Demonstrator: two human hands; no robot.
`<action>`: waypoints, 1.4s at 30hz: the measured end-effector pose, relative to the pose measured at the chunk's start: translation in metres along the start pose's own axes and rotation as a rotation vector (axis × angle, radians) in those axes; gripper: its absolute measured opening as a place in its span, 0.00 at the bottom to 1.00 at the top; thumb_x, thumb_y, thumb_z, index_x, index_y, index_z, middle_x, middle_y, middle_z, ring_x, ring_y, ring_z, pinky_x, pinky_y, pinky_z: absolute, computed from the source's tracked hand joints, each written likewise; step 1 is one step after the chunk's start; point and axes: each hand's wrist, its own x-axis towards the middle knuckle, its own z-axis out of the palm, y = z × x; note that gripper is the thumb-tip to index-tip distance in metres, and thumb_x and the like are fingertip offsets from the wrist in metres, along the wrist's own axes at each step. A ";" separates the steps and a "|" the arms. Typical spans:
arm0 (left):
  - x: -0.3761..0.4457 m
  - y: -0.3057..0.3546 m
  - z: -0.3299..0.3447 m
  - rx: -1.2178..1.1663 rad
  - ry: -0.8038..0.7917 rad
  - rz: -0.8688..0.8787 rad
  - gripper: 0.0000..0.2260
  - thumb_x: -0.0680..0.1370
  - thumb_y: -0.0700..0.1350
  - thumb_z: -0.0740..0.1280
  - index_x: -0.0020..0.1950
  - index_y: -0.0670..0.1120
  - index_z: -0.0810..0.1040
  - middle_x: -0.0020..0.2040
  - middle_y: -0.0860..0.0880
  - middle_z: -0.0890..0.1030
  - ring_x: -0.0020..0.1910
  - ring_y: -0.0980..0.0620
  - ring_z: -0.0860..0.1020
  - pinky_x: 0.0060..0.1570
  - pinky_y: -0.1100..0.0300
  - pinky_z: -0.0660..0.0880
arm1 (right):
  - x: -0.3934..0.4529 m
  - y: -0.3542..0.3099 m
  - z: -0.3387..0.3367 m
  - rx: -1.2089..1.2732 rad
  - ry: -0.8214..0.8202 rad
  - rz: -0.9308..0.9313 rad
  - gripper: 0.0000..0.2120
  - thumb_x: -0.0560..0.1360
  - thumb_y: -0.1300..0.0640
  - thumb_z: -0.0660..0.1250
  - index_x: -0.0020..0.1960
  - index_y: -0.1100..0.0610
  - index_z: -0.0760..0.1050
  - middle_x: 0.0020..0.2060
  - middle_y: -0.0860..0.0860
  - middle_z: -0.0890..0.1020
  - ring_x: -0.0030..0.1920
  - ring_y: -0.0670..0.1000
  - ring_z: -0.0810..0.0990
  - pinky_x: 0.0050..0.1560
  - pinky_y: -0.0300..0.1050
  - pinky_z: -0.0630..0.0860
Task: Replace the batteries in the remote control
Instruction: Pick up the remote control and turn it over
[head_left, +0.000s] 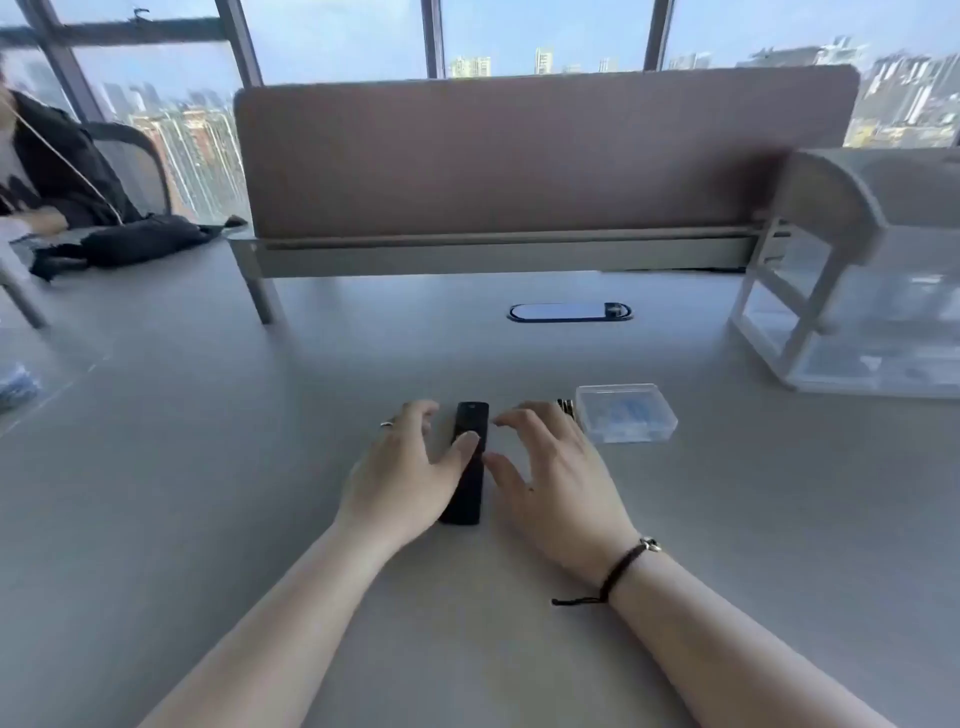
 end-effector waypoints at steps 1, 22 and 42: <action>-0.004 0.002 -0.001 0.074 -0.027 -0.019 0.28 0.73 0.66 0.64 0.68 0.54 0.68 0.59 0.53 0.78 0.59 0.48 0.77 0.54 0.53 0.72 | -0.002 0.001 0.000 -0.037 -0.005 -0.030 0.14 0.75 0.53 0.69 0.58 0.56 0.77 0.54 0.54 0.80 0.54 0.59 0.80 0.52 0.52 0.78; 0.001 0.019 0.005 -0.752 -0.067 -0.281 0.21 0.72 0.51 0.70 0.63 0.54 0.69 0.35 0.47 0.82 0.33 0.49 0.80 0.37 0.51 0.77 | 0.005 0.015 -0.001 0.305 -0.155 0.243 0.18 0.76 0.38 0.63 0.61 0.46 0.77 0.42 0.44 0.84 0.41 0.43 0.80 0.47 0.45 0.79; -0.031 0.041 0.015 -1.118 -0.499 -0.185 0.22 0.81 0.54 0.60 0.57 0.35 0.77 0.36 0.42 0.77 0.25 0.52 0.70 0.25 0.61 0.58 | 0.006 0.002 -0.023 0.926 -0.184 0.305 0.12 0.82 0.54 0.60 0.41 0.54 0.74 0.26 0.49 0.75 0.22 0.47 0.74 0.27 0.37 0.67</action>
